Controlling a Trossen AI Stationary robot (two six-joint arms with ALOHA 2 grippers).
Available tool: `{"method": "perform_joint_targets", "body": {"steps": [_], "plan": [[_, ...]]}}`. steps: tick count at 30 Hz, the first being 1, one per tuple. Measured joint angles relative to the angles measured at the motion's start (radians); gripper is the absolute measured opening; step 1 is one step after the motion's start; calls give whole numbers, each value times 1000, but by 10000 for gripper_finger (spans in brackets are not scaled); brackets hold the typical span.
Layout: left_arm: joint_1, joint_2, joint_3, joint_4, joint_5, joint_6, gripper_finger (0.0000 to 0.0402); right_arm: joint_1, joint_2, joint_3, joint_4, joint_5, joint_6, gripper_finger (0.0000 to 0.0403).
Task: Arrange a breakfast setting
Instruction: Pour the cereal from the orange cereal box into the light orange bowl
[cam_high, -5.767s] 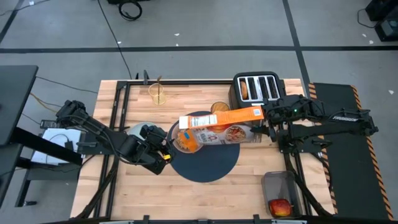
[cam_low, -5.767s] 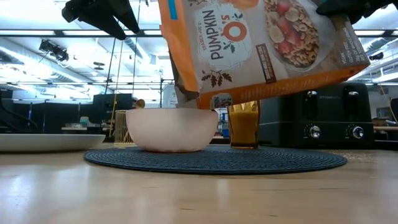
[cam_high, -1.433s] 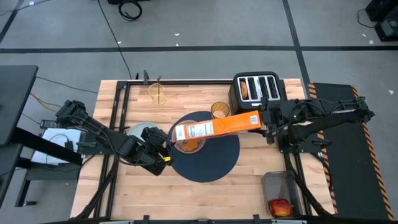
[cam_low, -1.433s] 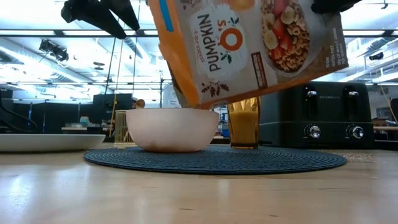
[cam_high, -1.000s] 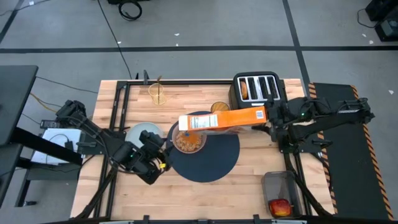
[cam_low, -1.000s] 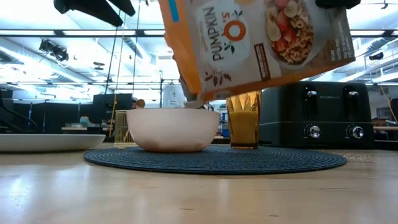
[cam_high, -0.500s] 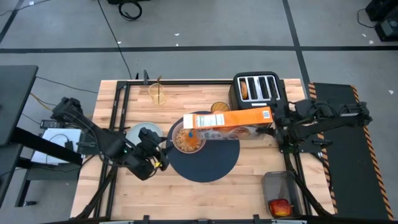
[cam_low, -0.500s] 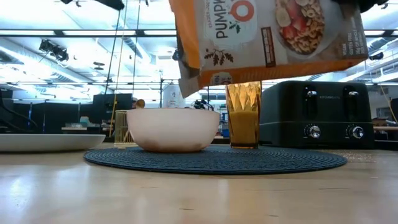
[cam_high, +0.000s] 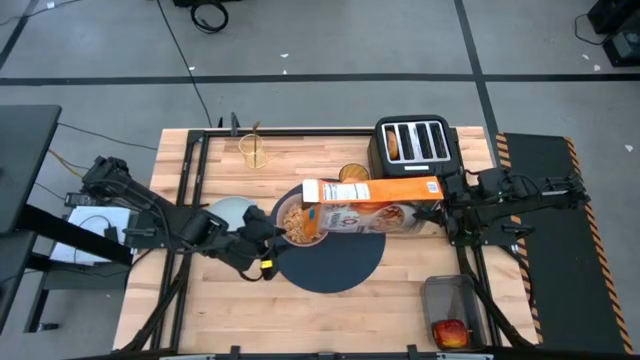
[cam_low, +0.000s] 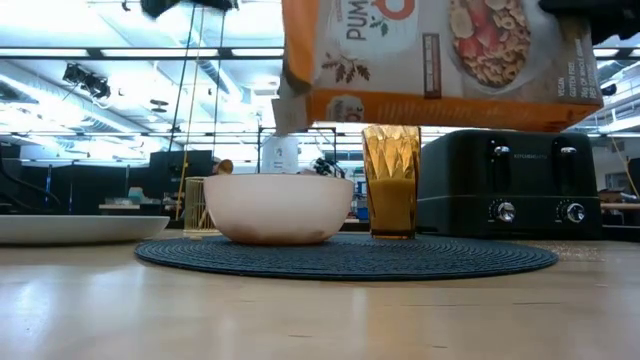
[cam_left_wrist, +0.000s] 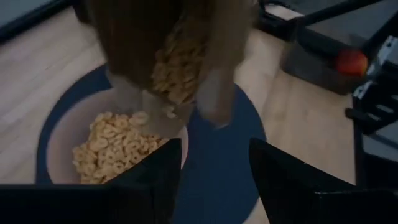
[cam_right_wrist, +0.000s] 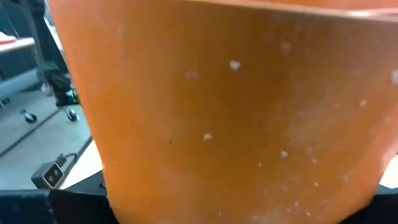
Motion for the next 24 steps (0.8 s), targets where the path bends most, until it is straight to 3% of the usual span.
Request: {"method": "perform_joint_targets", "body": {"steps": [3, 6, 9, 12, 16, 24], "plan": [[-2, -35, -185, 166, -1, -41, 190, 0, -35, -29, 28, -4, 2, 292], [-14, -57, -414, 535, -23, -49, 185, 0, -55, -47, 36, -5, 9, 292], [-32, -44, -618, 910, -109, -37, 184, 0, -61, -68, 42, -5, 32, 292], [-32, 20, -756, 1227, -158, -38, 189, 0, -61, -88, 52, -4, 53, 292], [-31, 101, -803, 1481, -209, 58, 215, 0, -58, -104, 105, -2, 58, 292], [-21, 186, -785, 1653, -254, 213, 292, 0, -59, -146, 286, -1, 63, 292]]}}
